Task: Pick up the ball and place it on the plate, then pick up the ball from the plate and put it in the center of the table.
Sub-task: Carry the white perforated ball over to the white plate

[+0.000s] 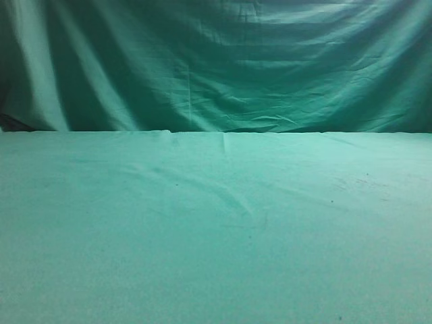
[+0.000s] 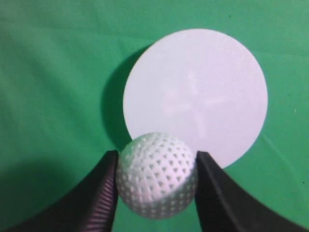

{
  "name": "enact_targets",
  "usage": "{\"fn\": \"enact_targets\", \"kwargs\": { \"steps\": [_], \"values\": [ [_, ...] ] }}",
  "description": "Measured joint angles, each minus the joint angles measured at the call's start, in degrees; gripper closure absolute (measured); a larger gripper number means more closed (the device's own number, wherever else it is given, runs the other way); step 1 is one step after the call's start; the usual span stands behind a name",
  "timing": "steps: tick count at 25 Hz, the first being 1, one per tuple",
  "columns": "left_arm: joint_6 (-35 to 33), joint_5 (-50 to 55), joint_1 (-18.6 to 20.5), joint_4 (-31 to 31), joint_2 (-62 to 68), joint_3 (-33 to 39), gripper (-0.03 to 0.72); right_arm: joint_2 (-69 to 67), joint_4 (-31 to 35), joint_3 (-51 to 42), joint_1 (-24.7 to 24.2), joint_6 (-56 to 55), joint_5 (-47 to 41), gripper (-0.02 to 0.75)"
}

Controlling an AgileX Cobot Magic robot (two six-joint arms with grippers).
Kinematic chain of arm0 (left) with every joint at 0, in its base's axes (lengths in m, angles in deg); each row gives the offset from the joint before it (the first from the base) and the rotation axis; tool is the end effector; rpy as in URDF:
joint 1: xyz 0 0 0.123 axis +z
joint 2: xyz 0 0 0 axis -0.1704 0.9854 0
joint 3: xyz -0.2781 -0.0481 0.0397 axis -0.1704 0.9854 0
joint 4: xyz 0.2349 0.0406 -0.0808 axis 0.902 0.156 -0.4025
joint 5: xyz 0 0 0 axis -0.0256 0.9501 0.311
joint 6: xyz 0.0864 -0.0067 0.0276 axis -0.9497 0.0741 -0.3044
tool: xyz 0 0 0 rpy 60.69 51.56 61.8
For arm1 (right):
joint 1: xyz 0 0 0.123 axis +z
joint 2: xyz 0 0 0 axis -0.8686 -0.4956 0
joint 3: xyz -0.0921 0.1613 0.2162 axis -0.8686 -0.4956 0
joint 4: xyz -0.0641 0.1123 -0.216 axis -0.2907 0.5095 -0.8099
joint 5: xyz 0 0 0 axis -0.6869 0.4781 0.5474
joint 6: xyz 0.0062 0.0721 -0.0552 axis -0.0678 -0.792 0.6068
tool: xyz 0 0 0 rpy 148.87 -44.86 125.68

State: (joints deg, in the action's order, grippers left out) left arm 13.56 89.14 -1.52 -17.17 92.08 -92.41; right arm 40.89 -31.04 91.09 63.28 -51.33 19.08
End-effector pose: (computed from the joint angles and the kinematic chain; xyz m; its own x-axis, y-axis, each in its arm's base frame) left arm 0.3178 0.0494 0.2394 -0.9310 -0.0660 -0.3590 -0.0921 0.9942 0.0560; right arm 0.0550 0.0124 0.2104 -0.0768 0.3008 -0.9506 -0.1399 0.9407 0.3090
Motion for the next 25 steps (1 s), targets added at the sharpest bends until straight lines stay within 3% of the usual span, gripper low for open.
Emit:
{"fn": "enact_targets", "kwargs": {
  "steps": [12,15,20,25],
  "values": [
    [-0.4,-3.4,0.0,-0.7,1.1,0.6,0.379,-33.1,1.5,18.6,0.0,5.3,-19.6,0.690],
    [-0.6,-3.5,0.0,-0.7,1.1,0.6,0.379,-38.3,0.8,22.0,0.0,11.6,-23.6,0.690],
    [-3.4,-3.5,0.0,-2.0,1.1,0.6,0.379,-48.1,-9.4,32.5,0.2,13.4,-35.6,0.690],
    [-4.7,-3.8,0.0,-2.0,1.1,0.6,0.379,-54.4,-27.5,38.2,8.7,-1.3,-37.9,0.690]
  ]
}}
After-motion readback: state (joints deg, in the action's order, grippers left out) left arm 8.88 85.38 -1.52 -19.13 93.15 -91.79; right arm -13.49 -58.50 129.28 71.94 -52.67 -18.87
